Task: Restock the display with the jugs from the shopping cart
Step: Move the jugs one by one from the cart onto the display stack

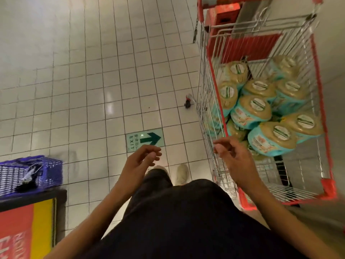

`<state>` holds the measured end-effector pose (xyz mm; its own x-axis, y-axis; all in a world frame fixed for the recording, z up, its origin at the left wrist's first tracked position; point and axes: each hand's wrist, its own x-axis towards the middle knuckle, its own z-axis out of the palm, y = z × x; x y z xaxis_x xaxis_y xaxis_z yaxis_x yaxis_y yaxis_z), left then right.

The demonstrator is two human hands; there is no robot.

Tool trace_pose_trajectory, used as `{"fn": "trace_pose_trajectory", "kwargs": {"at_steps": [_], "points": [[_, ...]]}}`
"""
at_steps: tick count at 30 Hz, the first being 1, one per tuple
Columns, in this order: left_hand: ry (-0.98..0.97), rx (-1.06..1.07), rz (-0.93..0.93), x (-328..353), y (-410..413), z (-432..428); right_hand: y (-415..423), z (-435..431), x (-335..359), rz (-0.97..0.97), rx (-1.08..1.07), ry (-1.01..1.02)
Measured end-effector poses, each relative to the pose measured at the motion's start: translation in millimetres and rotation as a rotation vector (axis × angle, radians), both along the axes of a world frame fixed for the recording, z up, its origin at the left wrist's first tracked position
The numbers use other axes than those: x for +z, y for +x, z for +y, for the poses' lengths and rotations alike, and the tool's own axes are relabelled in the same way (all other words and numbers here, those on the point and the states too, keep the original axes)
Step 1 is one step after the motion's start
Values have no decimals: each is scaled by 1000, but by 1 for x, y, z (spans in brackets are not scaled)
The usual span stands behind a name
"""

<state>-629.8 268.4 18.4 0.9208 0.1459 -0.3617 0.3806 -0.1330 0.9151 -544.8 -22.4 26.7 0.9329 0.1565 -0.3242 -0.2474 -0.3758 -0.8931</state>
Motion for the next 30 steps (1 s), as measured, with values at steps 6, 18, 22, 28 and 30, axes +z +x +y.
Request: {"fn": "trace_pose_trajectory", "kwargs": {"at_steps": [6,18,22,28,30], "points": [[37,-29,-1,3,119,46,117,35,-2,-33,-7,6],[25,-604,31,-3,404,43,236,76,-24,66,-478,25],[14,-861,42,-6,474,-3,240,71,-24,114,-653,1],[79,-1142,65,-28,531,-88,247,41,-35,124,-915,18],[133,-1164,108,-45,540,-113,255,29,-45,142,-918,9]]}}
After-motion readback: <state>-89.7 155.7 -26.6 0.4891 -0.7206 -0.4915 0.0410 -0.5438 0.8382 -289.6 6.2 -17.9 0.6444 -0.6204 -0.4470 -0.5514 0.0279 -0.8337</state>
